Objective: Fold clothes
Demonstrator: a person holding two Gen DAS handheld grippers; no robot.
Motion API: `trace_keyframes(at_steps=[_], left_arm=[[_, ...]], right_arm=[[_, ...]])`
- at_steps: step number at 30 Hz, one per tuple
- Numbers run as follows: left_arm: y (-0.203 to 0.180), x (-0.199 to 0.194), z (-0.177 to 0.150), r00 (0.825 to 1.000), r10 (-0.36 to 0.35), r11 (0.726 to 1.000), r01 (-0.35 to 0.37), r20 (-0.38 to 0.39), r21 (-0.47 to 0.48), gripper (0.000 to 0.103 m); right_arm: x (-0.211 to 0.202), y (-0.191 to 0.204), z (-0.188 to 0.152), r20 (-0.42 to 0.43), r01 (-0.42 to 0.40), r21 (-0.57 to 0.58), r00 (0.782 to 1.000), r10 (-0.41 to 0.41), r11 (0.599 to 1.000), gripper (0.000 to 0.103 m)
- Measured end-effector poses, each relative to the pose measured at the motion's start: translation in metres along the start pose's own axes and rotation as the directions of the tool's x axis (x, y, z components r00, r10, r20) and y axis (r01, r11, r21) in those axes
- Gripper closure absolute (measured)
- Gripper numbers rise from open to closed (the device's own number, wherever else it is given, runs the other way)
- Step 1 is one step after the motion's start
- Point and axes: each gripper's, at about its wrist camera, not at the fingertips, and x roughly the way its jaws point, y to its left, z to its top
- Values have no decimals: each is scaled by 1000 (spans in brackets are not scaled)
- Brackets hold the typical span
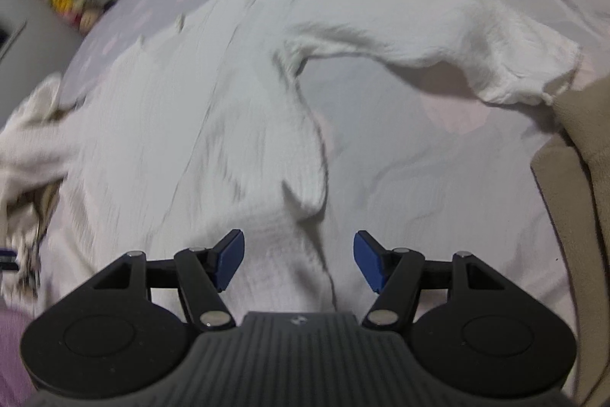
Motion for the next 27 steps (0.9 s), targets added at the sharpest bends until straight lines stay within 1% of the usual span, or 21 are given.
trace_keyframes(at_steps=[3,5,7,10,11,13,14,15,16,17,18,19,20,22,24,26,27], left_arm=[[-6,20,-2,993,-61,997,65,-100,42,48],[-12,34,-2,985,-64,994,77,-157,73,46],[-18,49,-2,975,-66,991,90,-214,104,46],[-24,70,-3,958,-60,987,100,-280,129,46],[-27,77,-4,951,-66,985,109,-302,130,46],[-32,89,-7,939,-69,982,123,-338,142,46],[-35,94,-9,934,-60,981,121,-352,153,49],[-38,99,-12,929,-47,980,114,-366,165,51],[-41,101,-14,928,-30,978,103,-372,180,59],[-46,102,-17,928,-5,975,88,-372,206,70],[-50,101,-20,931,8,970,82,-365,230,76],[-54,98,-23,934,6,964,89,-356,251,90],[-57,94,-26,939,1,960,96,-344,263,99],[-62,85,-31,952,3,957,85,-305,276,101],[-64,71,-36,966,-1,961,73,-259,267,102],[-61,52,-39,980,-22,972,68,-199,227,103],[-60,42,-41,985,-30,976,66,-172,206,103]], right_arm=[[0,7,3,-102,44,-108,993,-55,993,36],[6,6,2,-165,55,-150,983,-80,987,36],[12,5,1,-226,64,-192,968,-108,979,36],[28,-1,0,-332,11,-174,941,-69,985,37],[32,0,0,-347,10,-184,935,-75,983,37],[41,5,0,-380,4,-213,921,-86,977,41],[47,9,-2,-402,-9,-239,911,-91,971,54],[50,13,-5,-411,-13,-272,906,-104,962,72],[52,17,-7,-420,-18,-304,900,-117,953,78],[55,21,-10,-428,-23,-335,895,-130,942,79],[57,24,-12,-435,-29,-366,889,-144,930,86],[54,23,-11,-429,-43,-361,895,-125,932,90],[50,23,-10,-422,-57,-356,900,-106,933,91],[39,16,-8,-391,-76,-316,919,-57,946,93],[23,9,-4,-350,-111,-246,937,19,963,93],[4,3,0,-298,-150,-189,950,88,971,93],[-7,3,1,-271,-159,-184,957,106,970,93]])
